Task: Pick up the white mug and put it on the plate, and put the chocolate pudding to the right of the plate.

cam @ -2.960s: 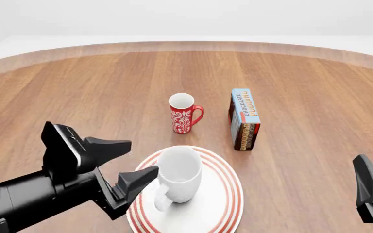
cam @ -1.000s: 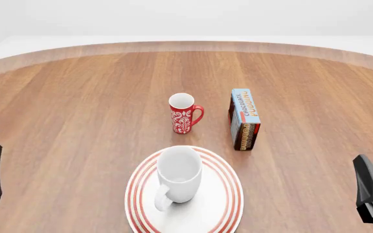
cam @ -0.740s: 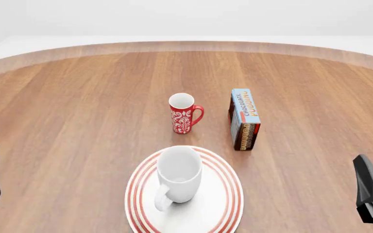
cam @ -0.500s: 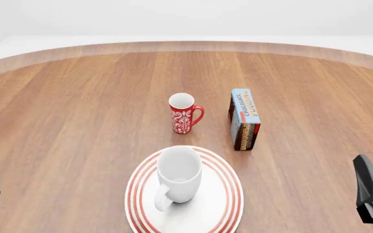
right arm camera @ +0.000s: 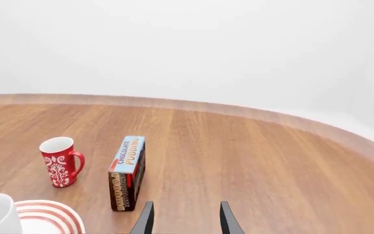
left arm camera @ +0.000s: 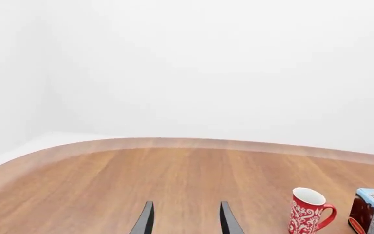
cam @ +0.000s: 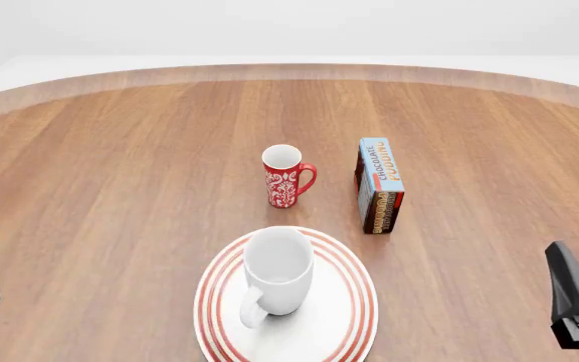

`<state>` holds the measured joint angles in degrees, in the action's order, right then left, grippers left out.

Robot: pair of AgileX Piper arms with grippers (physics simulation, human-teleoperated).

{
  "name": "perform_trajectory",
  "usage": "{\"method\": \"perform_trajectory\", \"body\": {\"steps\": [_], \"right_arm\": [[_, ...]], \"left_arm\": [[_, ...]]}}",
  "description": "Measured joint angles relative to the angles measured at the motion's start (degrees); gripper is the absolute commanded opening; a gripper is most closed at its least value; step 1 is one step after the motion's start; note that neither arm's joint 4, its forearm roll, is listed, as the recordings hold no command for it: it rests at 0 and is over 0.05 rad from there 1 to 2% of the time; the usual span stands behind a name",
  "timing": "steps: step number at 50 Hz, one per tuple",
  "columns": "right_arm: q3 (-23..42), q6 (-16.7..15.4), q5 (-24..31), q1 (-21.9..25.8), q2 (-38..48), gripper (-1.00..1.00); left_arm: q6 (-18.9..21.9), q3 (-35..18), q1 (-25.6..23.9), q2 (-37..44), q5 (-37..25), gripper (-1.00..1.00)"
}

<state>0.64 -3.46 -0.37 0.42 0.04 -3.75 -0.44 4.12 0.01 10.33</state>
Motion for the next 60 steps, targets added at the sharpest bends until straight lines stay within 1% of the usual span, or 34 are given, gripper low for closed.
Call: {"method": "perform_trajectory", "body": {"steps": [11,23,52,60], "right_arm": [[0.3,-1.3,0.1,0.8,0.4,1.0],[1.7,-3.3,-1.4,2.4,3.2,1.0],[5.9,-8.3,-9.6,8.3,15.5,1.0],[7.3,-9.4,-8.0,10.1,15.7,1.0]], "left_arm": [[-0.2,0.1,-0.3,0.0,0.8,1.0],[-0.3,0.1,-1.1,0.0,1.4,1.0],[-1.0,0.2,-2.0,0.0,2.4,1.0],[-1.1,0.3,-2.1,0.0,2.4,1.0]]}}
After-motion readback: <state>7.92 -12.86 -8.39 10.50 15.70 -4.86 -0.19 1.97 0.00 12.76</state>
